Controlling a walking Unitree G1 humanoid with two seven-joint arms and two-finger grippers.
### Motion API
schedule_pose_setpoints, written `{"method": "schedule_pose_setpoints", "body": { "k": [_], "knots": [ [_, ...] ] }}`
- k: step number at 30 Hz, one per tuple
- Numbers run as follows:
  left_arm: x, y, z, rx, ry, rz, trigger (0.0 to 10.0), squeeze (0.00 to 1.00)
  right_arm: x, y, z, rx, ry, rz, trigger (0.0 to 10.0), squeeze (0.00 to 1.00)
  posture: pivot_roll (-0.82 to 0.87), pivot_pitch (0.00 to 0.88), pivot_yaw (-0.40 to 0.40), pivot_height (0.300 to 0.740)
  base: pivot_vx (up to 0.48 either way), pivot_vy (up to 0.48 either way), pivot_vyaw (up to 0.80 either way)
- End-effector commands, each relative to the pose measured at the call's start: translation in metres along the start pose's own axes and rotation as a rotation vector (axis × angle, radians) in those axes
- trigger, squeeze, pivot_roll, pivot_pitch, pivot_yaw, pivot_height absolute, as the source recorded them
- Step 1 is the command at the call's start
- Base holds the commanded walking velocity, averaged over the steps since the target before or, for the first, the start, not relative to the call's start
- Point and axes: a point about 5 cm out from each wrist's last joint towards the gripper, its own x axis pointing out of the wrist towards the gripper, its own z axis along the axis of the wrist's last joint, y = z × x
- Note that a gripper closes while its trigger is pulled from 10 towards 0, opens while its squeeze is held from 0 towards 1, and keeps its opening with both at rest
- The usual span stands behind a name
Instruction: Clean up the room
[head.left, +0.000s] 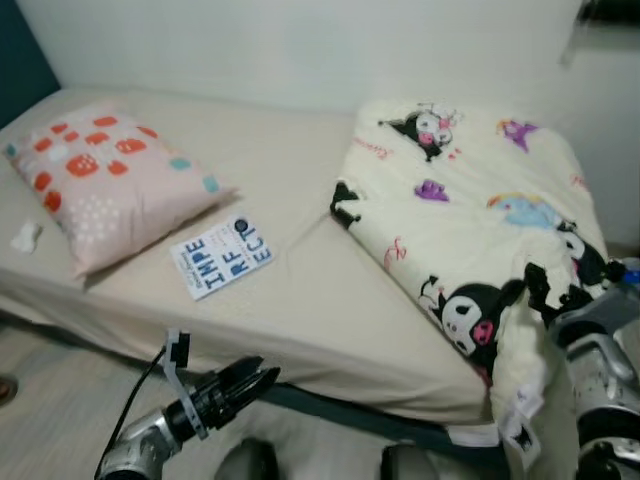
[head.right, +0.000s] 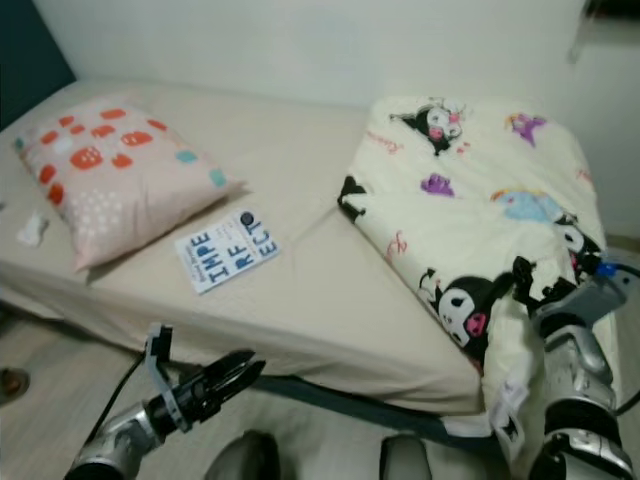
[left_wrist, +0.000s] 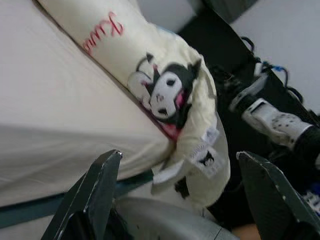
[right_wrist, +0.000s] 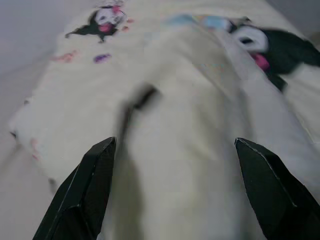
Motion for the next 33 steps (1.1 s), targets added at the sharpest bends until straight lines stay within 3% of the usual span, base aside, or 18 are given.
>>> {"method": "schedule_pose_setpoints", "body": {
  "k": [1,5,11,13,15,20,23,24,25,26,28,33],
  "knots": [
    [0.006,-0.007,0.006,-0.006,-0.032,-0.088,10.0,0.0,0.001,-0.001,0.009,0.023,-0.036,0.002,10.0,0.0,-0.09,0.152,0.071,0.575,0.0,0.0,0.0],
    [0.013,-0.017,0.019,0.004,-0.076,-0.177,10.0,0.0,0.002,-0.004,0.026,0.047,-0.093,0.01,10.0,0.0,-0.08,0.147,0.071,0.56,0.0,0.0,0.0],
    [0.018,-0.019,0.029,0.038,-0.124,-0.163,10.0,0.0,0.003,-0.009,0.033,0.057,-0.107,-0.018,10.0,0.0,-0.08,0.158,0.08,0.55,0.0,0.0,0.0],
    [0.021,-0.018,0.037,0.076,-0.169,-0.11,10.0,0.0,0.004,-0.012,0.029,0.04,-0.07,-0.048,10.0,0.0,-0.08,0.16,0.081,0.54,0.0,0.0,0.0],
    [0.025,-0.016,0.045,0.139,-0.211,-0.037,10.0,0.0,0.001,-0.012,0.009,0.022,0.032,-0.066,10.0,0.0,-0.07,0.171,0.079,0.54,0.0,0.0,0.0],
    [0.026,-0.015,0.054,0.182,-0.242,0.012,10.0,0.0,0.0,-0.009,-0.004,0.033,0.092,-0.054,10.0,0.0,-0.06,0.178,0.084,0.54,0.0,0.0,0.0],
    [0.029,-0.019,0.066,0.245,-0.267,0.064,10.0,0.0,0.001,0.007,-0.007,0.14,0.068,0.057,10.0,0.0,-0.06,0.182,0.09,0.54,0.0,0.0,0.0],
    [0.032,-0.022,0.068,0.252,-0.272,0.061,10.0,0.0,0.002,0.009,0.001,0.226,0.003,0.088,10.0,0.0,-0.06,0.187,0.094,0.54,0.0,0.0,0.0],
    [0.034,-0.025,0.068,0.255,-0.273,0.054,10.0,0.0,0.002,0.008,0.008,0.299,-0.052,0.105,10.0,0.0,-0.05,0.185,0.095,0.54,0.0,0.0,0.0],
    [0.034,-0.025,0.068,0.255,-0.273,0.054,10.0,0.0,0.002,0.008,0.008,0.299,-0.052,0.105,10.0,0.0,-0.05,0.185,0.095,0.54,0.0,0.0,0.0],
    [0.038,-0.029,0.067,0.246,-0.279,0.045,10.0,0.0,0.0,0.004,0.019,0.429,-0.143,0.123,10.0,0.0,-0.06,0.182,0.092,0.54,0.0,0.0,0.0],
    [0.045,-0.034,0.061,0.223,-0.276,0.021,10.0,0.0,-0.004,0.005,0.025,0.524,-0.194,0.183,10.0,0.0,-0.07,0.186,0.097,0.54,0.0,0.0,0.0]
  ]
}}
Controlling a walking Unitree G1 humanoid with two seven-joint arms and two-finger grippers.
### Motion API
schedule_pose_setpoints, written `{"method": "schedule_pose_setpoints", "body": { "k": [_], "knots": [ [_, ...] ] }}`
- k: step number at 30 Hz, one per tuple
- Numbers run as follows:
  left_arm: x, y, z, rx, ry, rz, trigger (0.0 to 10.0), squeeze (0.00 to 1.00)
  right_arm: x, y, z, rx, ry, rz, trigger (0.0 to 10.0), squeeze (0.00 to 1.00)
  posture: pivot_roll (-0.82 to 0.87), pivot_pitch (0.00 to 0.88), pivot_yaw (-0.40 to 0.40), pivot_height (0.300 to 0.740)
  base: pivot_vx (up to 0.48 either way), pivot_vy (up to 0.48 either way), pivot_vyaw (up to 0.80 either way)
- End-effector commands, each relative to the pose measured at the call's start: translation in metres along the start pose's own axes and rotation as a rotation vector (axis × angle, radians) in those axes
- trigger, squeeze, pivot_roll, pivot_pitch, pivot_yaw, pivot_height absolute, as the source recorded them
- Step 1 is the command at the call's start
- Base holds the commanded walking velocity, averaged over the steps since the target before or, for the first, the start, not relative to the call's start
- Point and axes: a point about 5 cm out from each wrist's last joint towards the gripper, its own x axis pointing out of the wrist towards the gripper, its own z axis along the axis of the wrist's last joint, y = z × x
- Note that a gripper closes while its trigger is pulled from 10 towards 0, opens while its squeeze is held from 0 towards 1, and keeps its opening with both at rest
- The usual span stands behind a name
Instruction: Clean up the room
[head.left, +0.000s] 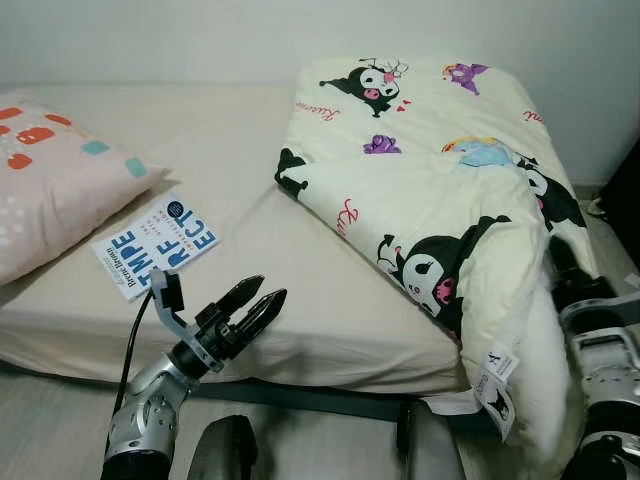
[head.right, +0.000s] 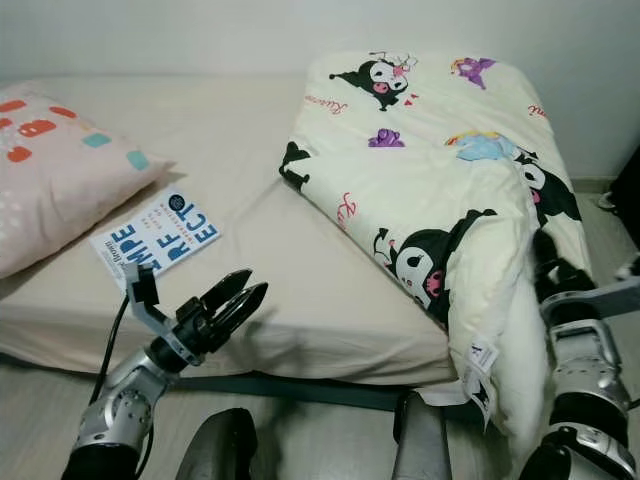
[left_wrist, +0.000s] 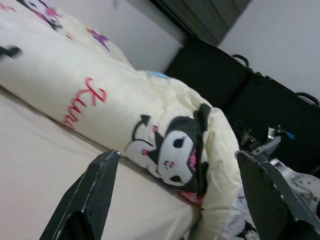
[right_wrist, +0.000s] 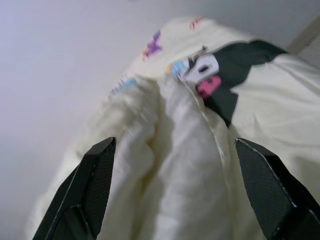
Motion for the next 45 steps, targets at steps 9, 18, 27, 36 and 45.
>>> {"method": "schedule_pose_setpoints", "body": {
  "k": [9,18,27,36,45],
  "knots": [
    [0.003,-0.012,-0.008,-0.036,0.0,-0.014,10.0,0.0,-0.015,0.001,-0.034,0.028,0.155,0.06,10.0,0.0,-0.07,0.182,0.09,0.54,0.0,0.0,0.0],
    [0.013,-0.017,-0.01,-0.054,-0.007,-0.05,10.0,0.0,-0.011,0.029,-0.053,-0.009,0.255,0.21,10.0,0.0,-0.08,0.138,0.082,0.54,0.0,0.0,0.0],
    [0.019,-0.021,-0.007,-0.036,-0.004,-0.076,10.0,0.0,-0.008,0.03,-0.08,-0.177,0.392,0.103,10.0,0.0,-0.07,0.137,0.089,0.54,0.0,0.0,0.0],
    [0.023,-0.016,0.002,0.01,-0.034,-0.025,10.0,0.0,-0.008,0.044,-0.085,-0.22,0.436,0.167,0.0,0.0,-0.07,0.141,0.087,0.54,0.0,0.0,0.0],
    [0.023,0.0,0.015,0.101,-0.081,0.127,10.0,0.0,-0.005,0.057,-0.088,-0.268,0.448,0.211,0.0,0.0,-0.07,0.141,0.084,0.54,0.0,0.0,0.0]
  ]
}}
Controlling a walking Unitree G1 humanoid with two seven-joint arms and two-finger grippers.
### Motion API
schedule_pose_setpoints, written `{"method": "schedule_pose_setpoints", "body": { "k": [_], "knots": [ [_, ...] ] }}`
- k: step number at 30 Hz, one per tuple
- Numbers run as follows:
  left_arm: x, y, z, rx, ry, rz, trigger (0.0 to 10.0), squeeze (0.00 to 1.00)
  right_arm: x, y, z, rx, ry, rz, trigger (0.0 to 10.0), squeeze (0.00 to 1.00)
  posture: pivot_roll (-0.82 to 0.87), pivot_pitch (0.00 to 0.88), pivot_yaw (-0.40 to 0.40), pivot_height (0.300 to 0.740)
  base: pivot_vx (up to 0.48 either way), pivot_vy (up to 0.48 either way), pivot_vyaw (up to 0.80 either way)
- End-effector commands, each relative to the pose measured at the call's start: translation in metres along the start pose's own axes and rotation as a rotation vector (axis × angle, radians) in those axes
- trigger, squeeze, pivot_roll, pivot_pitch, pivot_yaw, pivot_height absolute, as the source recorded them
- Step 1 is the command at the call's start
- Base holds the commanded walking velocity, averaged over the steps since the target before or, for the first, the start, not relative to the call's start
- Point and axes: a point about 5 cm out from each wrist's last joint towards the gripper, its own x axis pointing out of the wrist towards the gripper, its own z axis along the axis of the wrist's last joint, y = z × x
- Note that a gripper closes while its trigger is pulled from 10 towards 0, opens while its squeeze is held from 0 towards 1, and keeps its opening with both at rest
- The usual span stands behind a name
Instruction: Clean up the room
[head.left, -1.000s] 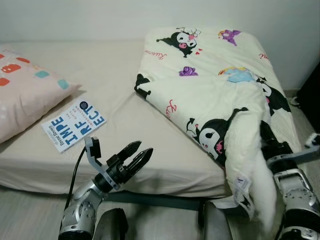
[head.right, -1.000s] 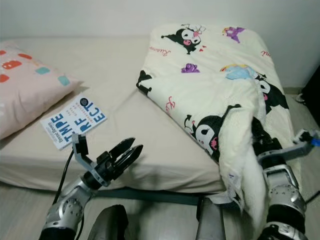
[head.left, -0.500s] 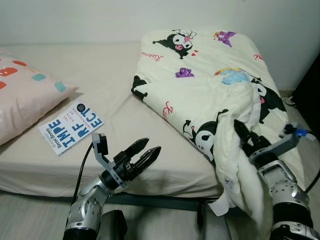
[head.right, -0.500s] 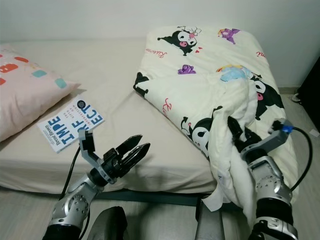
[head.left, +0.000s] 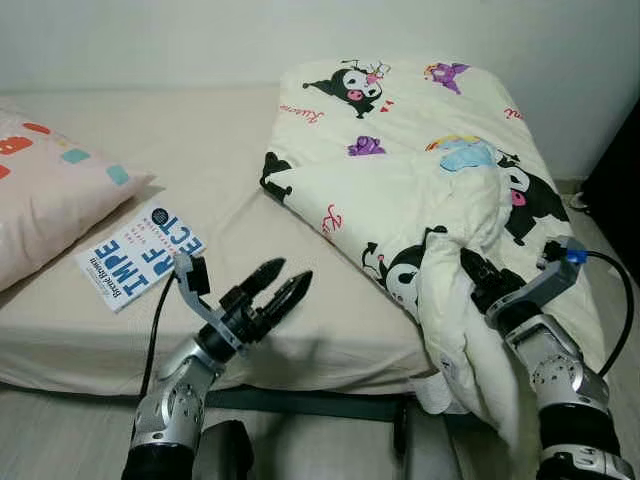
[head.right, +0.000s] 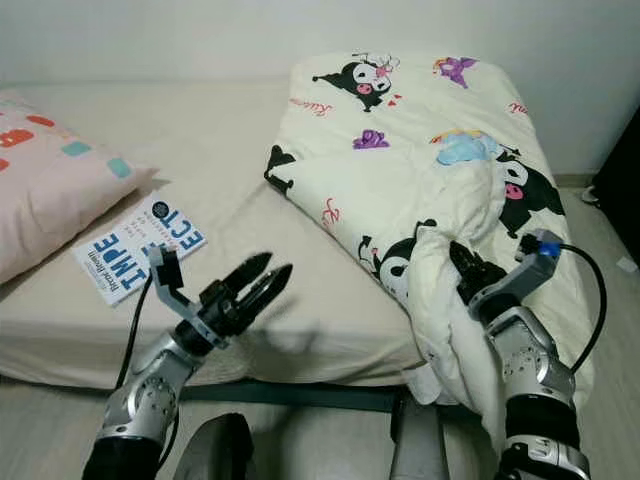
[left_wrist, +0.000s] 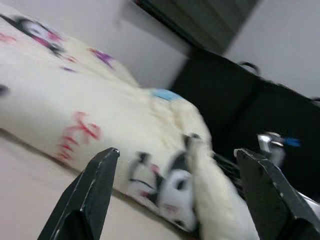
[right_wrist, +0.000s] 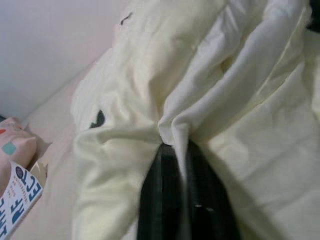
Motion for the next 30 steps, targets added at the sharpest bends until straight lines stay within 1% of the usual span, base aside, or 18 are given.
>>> {"method": "schedule_pose_setpoints", "body": {
  "k": [1,4,7,8,10,11,13,14,16,17,20,23,24,26,27,28,29,30],
  "knots": [
    [-0.007,0.009,0.003,0.043,0.002,0.078,10.0,0.0,0.003,0.009,-0.01,-0.02,0.055,0.029,0.0,0.0,-0.07,0.142,0.082,0.54,0.0,0.0,0.0],
    [-0.006,0.015,0.008,0.095,-0.009,0.148,10.0,0.0,0.003,0.016,-0.013,-0.064,0.087,0.074,0.0,0.0,-0.07,0.142,0.079,0.54,0.0,0.0,0.0],
    [-0.005,0.028,0.028,0.195,-0.07,0.308,10.0,0.0,0.0,0.049,-0.028,-0.169,0.182,0.296,0.0,0.0,-0.07,0.145,0.076,0.54,0.0,0.0,0.0],
    [-0.005,0.028,0.028,0.195,-0.07,0.308,10.0,0.0,0.0,0.049,-0.028,-0.169,0.182,0.296,0.0,0.0,-0.07,0.145,0.076,0.54,0.0,0.0,0.0],
    [-0.005,0.034,0.046,0.287,-0.12,0.413,10.0,0.0,-0.011,0.087,-0.05,-0.227,0.294,0.549,0.0,0.0,-0.07,0.147,0.071,0.54,0.0,0.0,0.0],
    [-0.005,0.034,0.046,0.287,-0.12,0.413,10.0,0.0,-0.011,0.087,-0.05,-0.227,0.294,0.549,0.0,0.0,-0.07,0.147,0.071,0.54,0.0,0.0,0.0],
    [-0.005,0.034,0.058,0.352,-0.15,0.459,10.0,0.0,-0.026,0.116,-0.071,-0.249,0.406,0.755,0.0,0.0,-0.07,0.147,0.068,0.54,0.0,0.0,0.0],
    [-0.005,0.034,0.058,0.352,-0.15,0.459,10.0,0.0,-0.026,0.116,-0.071,-0.249,0.406,0.755,0.0,0.0,-0.07,0.147,0.068,0.54,0.0,0.0,0.0],
    [-0.003,0.033,0.068,0.417,-0.17,0.491,10.0,0.0,-0.047,0.135,-0.095,-0.273,0.555,0.934,0.0,0.0,-0.06,0.15,0.063,0.54,0.0,0.0,0.0],
    [-0.003,0.033,0.068,0.417,-0.17,0.491,10.0,0.0,-0.047,0.135,-0.095,-0.273,0.555,0.934,0.0,0.0,-0.06,0.15,0.063,0.54,0.0,0.0,0.0],
    [0.0,0.031,0.074,0.474,-0.183,0.509,10.0,0.0,-0.067,0.131,-0.119,-0.335,0.732,1.007,0.0,0.0,-0.06,0.15,0.057,0.54,0.0,0.0,0.0],
    [0.003,0.027,0.072,0.491,-0.174,0.498,10.0,0.0,-0.081,0.104,-0.136,-0.477,0.917,0.951,0.0,0.0,-0.06,0.151,0.057,0.54,0.0,0.0,0.0],
    [0.002,0.027,0.068,0.483,-0.159,0.495,10.0,0.0,-0.083,0.093,-0.139,-0.529,0.958,0.906,2.1,0.0,-0.06,0.152,0.057,0.54,0.0,0.0,0.0],
    [0.002,0.027,0.065,0.481,-0.149,0.499,10.0,0.0,-0.085,0.086,-0.139,-0.561,0.986,0.879,2.1,0.0,-0.06,0.156,0.059,0.54,0.0,0.0,0.0],
    [0.001,0.028,0.061,0.473,-0.138,0.503,10.0,0.0,-0.087,0.079,-0.139,-0.595,1.013,0.851,4.3,0.0,-0.07,0.155,0.059,0.54,0.0,0.0,0.0],
    [0.001,0.028,0.061,0.473,-0.138,0.503,10.0,0.0,-0.087,0.079,-0.139,-0.595,1.013,0.851,4.3,0.0,-0.07,0.155,0.059,0.54,0.0,0.0,0.0],
    [0.0,0.027,0.058,0.467,-0.128,0.503,10.0,0.0,-0.09,0.072,-0.138,-0.623,1.035,0.823,10.0,0.0,-0.07,0.157,0.059,0.54,0.0,0.0,0.0],
    [0.0,0.027,0.058,0.467,-0.128,0.503,10.0,0.0,-0.09,0.072,-0.138,-0.623,1.035,0.823,10.0,0.0,-0.07,0.157,0.059,0.54,0.0,0.0,0.0]
  ]
}}
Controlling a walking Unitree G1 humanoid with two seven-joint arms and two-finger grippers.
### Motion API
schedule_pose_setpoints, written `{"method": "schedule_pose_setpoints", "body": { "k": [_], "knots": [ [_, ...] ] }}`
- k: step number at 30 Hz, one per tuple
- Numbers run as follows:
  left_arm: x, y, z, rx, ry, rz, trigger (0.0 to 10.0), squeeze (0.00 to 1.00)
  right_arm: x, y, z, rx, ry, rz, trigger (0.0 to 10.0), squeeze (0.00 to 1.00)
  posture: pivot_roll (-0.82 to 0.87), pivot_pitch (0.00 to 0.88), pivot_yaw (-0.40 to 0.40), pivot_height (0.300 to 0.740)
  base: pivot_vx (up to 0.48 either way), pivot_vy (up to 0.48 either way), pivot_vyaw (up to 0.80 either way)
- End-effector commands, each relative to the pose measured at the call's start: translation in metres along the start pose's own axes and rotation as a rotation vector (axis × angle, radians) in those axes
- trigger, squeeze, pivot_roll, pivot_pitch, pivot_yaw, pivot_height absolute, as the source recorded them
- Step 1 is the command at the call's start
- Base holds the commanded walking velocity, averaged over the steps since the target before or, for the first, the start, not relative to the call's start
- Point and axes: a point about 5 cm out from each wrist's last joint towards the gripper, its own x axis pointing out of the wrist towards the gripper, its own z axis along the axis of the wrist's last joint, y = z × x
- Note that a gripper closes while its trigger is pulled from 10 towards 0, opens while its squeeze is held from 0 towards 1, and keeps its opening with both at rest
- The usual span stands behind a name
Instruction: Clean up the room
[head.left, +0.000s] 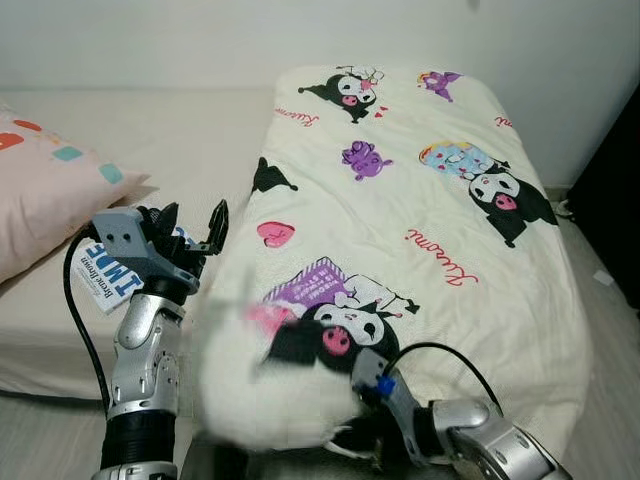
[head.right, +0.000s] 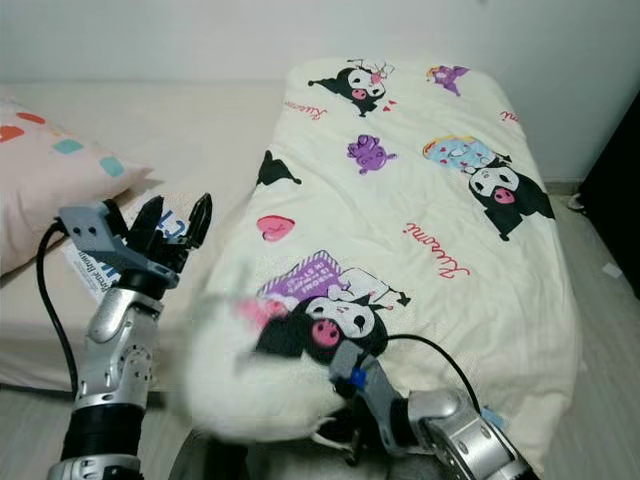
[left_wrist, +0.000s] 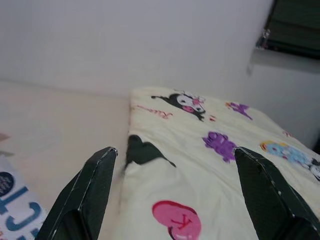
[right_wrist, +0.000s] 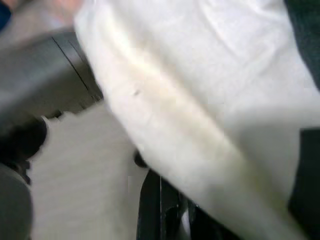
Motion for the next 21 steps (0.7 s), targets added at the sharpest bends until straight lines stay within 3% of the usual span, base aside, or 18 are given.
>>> {"method": "schedule_pose_setpoints", "body": {
  "k": [1,4,5,8,9,16,17,20,21],
  "knots": [
    [-0.006,0.002,-0.006,0.016,0.028,0.012,10.0,0.0,-0.002,0.003,-0.011,0.012,0.058,-0.007,10.0,0.0,-0.07,0.157,0.059,0.54,0.0,0.0,0.0],
    [-0.008,-0.001,-0.009,0.013,0.038,0.01,10.0,0.0,-0.007,0.003,-0.016,0.017,0.086,-0.016,10.0,0.0,-0.07,0.159,0.059,0.54,0.0,0.0,0.0],
    [-0.008,-0.003,-0.012,0.011,0.047,0.007,10.0,0.0,-0.01,0.004,-0.017,0.029,0.083,-0.012,10.0,0.19,-0.08,0.16,0.059,0.54,0.0,0.0,0.0],
    [-0.008,-0.004,-0.013,0.011,0.052,0.005,10.0,0.0,-0.011,0.005,-0.017,0.036,0.079,-0.008,10.0,0.19,-0.08,0.16,0.059,0.54,0.0,0.0,0.0],
    [-0.008,-0.004,-0.015,0.011,0.063,0.002,10.0,0.0,-0.012,0.009,-0.015,0.045,0.065,0.029,10.0,1.0,-0.08,0.159,0.059,0.54,0.0,0.0,0.0],
    [-0.014,0.006,-0.028,0.038,0.136,0.021,10.0,0.0,-0.025,0.016,0.0,0.088,-0.068,0.093,10.0,1.0,-0.08,0.16,0.064,0.54,0.0,0.0,0.0],
    [-0.016,0.013,-0.03,0.04,0.155,0.043,10.0,0.0,-0.031,0.017,0.007,0.102,-0.131,0.106,10.0,1.0,-0.08,0.16,0.065,0.54,0.0,0.0,0.0],
    [-0.016,0.013,-0.03,0.04,0.155,0.043,10.0,0.0,-0.031,0.017,0.007,0.102,-0.131,0.106,10.0,1.0,-0.08,0.16,0.065,0.54,0.0,0.0,0.0],
    [-0.017,0.021,-0.031,0.044,0.169,0.071,10.0,0.0,-0.042,0.017,0.019,0.117,-0.239,0.114,10.0,1.0,-0.08,0.16,0.064,0.54,0.0,0.0,0.0]
  ]
}}
